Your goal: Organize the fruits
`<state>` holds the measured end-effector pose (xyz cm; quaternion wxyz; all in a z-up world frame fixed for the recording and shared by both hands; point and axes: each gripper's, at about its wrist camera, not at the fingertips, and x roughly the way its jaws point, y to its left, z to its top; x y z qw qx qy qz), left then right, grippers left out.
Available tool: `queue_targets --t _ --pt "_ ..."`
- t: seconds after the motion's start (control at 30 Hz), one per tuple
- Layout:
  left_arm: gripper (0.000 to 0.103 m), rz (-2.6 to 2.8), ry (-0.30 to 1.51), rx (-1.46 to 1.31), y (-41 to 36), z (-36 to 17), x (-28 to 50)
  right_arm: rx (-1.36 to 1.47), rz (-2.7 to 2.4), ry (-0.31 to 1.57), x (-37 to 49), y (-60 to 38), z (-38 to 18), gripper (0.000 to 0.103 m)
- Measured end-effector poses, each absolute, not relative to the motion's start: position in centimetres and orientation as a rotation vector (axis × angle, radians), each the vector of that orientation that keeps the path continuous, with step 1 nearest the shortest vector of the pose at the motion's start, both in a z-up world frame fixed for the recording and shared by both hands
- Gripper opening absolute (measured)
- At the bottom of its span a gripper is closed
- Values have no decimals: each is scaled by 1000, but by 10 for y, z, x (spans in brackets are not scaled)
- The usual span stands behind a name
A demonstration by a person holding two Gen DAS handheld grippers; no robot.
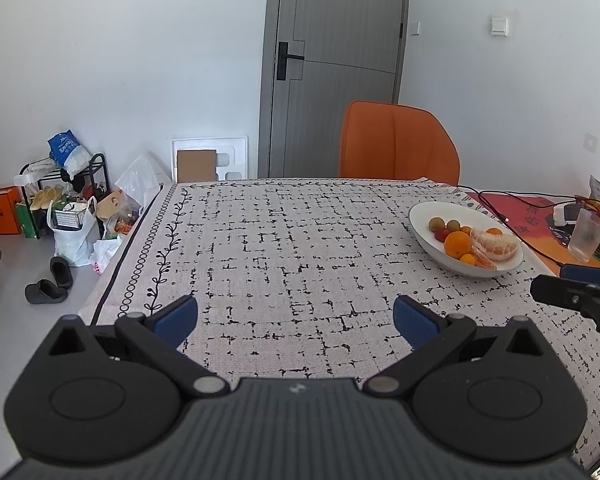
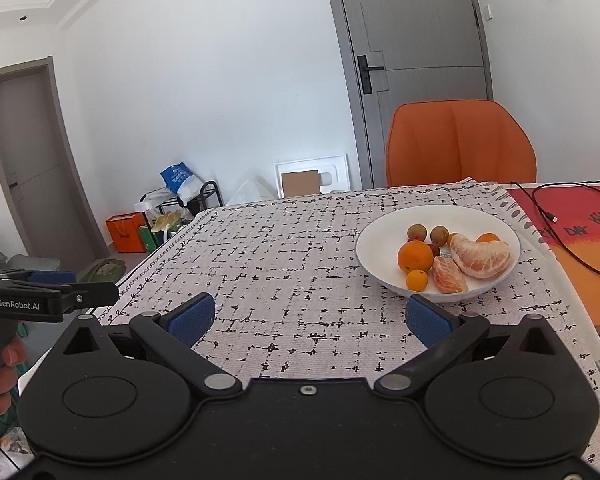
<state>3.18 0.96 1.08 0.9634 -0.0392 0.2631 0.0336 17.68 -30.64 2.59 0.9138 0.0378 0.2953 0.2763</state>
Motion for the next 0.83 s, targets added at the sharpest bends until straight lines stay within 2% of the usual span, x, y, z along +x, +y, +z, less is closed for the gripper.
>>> queue_targets --t 0.83 --pt "103 74 541 -93 11 10 35 73 562 621 179 -308 21 103"
